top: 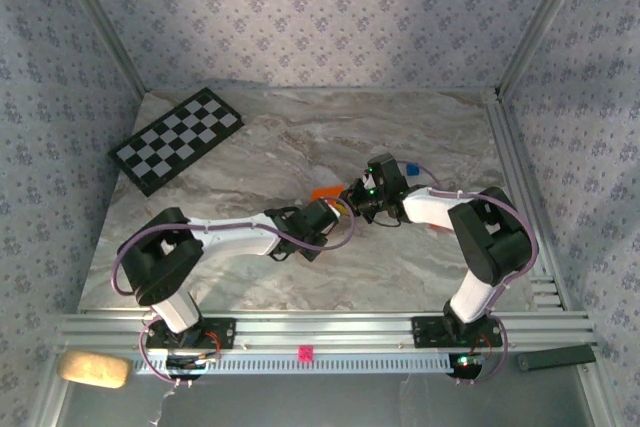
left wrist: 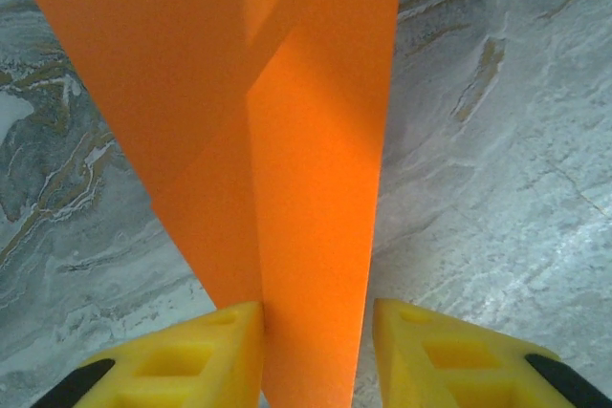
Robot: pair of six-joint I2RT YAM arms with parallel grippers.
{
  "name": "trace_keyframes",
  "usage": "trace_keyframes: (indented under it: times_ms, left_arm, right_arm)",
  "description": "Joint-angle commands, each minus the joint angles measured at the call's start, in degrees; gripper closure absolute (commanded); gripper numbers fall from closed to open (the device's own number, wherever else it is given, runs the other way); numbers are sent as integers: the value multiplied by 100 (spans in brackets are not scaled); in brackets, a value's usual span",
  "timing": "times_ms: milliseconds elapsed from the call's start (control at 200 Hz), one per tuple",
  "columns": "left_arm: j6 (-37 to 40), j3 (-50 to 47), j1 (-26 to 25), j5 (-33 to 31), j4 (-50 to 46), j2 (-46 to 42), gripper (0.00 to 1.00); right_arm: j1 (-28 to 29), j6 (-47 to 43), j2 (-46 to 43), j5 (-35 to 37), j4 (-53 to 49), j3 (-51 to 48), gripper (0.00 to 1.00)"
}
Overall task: Fold a paper plane with a square sheet of paper (pick it up from the middle)
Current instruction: Fold the wing for the fifth time at the center of the table.
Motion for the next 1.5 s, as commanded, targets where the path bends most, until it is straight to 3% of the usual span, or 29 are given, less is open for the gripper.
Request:
trace_keyframes:
  times_ms: [0, 605, 695, 845, 900, 1054, 1494]
  left_arm:
    - [72, 169, -66, -168, -146, 81, 69]
    - [37, 133, -70, -292, -124, 91, 86]
    - [7, 117, -68, -255, -91, 102, 89]
    - [-129, 90, -65, -120, -29, 139, 91]
    - [-164, 83, -54, -51, 4, 160, 91]
    - [-320, 116, 8, 254, 64, 259, 90]
    - [-739, 24, 498, 1278, 309, 249, 85]
  right_arm:
    - [31, 98, -133, 96, -18, -35, 96]
    - [28, 47, -173, 132, -110, -32, 94]
    - [-3, -75, -284, 179, -251, -4, 87]
    - [-87, -698, -698, 590, -1329, 252, 66]
    - [-101, -902, -894, 841, -1712, 306, 61]
    - [-197, -1132, -1290, 1259, -2275, 243, 58]
    - [-128, -1177, -1468, 1214, -1836, -163, 59]
